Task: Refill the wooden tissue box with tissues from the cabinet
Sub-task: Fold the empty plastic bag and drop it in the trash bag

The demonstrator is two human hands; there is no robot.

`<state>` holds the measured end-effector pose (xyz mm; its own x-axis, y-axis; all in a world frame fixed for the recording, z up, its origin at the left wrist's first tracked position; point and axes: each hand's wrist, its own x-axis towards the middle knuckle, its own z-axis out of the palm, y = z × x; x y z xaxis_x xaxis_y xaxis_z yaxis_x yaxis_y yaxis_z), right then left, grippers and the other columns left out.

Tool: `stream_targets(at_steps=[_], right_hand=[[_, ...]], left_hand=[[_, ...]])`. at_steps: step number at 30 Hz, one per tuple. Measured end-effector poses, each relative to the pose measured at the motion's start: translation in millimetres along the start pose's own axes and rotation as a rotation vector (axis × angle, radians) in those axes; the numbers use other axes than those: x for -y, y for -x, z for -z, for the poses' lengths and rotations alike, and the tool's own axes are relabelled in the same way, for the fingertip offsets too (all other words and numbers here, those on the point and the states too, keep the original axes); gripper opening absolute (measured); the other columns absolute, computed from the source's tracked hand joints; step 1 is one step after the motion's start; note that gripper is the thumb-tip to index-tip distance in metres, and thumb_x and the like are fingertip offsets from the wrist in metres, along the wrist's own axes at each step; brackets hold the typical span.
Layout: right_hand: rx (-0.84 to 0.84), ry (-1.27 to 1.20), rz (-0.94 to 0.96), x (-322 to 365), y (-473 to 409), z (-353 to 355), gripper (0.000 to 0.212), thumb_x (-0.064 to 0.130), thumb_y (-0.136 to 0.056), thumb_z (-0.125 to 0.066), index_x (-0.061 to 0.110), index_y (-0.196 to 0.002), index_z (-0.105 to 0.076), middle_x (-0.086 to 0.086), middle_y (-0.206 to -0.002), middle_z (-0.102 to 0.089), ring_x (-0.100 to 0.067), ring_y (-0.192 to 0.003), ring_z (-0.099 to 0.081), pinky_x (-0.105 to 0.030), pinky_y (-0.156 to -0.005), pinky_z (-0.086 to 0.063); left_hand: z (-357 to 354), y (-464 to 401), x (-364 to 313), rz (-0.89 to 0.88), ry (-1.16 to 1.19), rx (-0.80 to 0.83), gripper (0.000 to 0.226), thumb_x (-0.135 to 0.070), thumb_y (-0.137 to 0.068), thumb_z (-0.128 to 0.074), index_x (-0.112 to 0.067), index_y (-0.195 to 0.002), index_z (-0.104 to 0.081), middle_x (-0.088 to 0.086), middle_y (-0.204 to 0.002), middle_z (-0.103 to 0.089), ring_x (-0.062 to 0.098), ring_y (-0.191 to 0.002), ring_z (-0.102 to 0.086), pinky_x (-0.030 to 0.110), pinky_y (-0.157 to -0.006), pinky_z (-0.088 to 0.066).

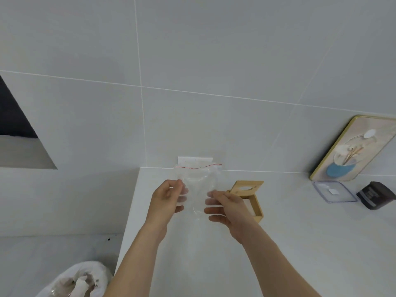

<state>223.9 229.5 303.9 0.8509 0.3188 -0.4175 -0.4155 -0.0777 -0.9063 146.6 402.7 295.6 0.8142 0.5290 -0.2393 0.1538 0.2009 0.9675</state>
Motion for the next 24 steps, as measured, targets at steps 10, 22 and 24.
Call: stream_targets(at_steps=[10, 22, 24], right_hand=[[-0.017, -0.022, 0.048, -6.8, 5.4, -0.2, 0.017, 0.022, -0.092, -0.069, 0.007, -0.093, -0.077, -0.009, -0.087, -0.078, -0.024, -0.078, -0.077, -0.031, -0.063, -0.060], [-0.138, -0.010, 0.045, -22.6, -2.7, -6.1, 0.021, 0.025, -0.090, -0.068, 0.016, -0.077, -0.081, -0.002, -0.108, -0.071, -0.017, -0.096, -0.068, -0.039, -0.081, -0.064], [-0.150, 0.060, 0.086, -20.5, -0.6, -6.9, 0.022, 0.028, -0.089, -0.068, 0.022, -0.074, -0.082, 0.007, -0.120, -0.064, -0.004, -0.099, -0.061, -0.040, -0.087, -0.062]], left_hand=[[1.9, 8.0, 10.3, -0.008, 0.071, -0.147, 0.015, -0.030, -0.094, -0.062, -0.019, -0.090, -0.071, 0.004, -0.082, -0.080, 0.013, -0.072, -0.073, 0.039, -0.083, -0.062], [6.6, 10.5, 24.4, -0.075, -0.081, -0.187, 0.019, -0.028, -0.094, -0.064, -0.047, -0.098, -0.064, -0.012, -0.081, -0.079, 0.013, -0.096, -0.070, 0.032, -0.081, -0.049], [12.1, 9.8, 24.9, -0.094, -0.103, -0.154, 0.018, -0.027, -0.089, -0.073, -0.044, -0.094, -0.072, -0.011, -0.089, -0.075, 0.009, -0.096, -0.069, 0.026, -0.079, -0.048]])
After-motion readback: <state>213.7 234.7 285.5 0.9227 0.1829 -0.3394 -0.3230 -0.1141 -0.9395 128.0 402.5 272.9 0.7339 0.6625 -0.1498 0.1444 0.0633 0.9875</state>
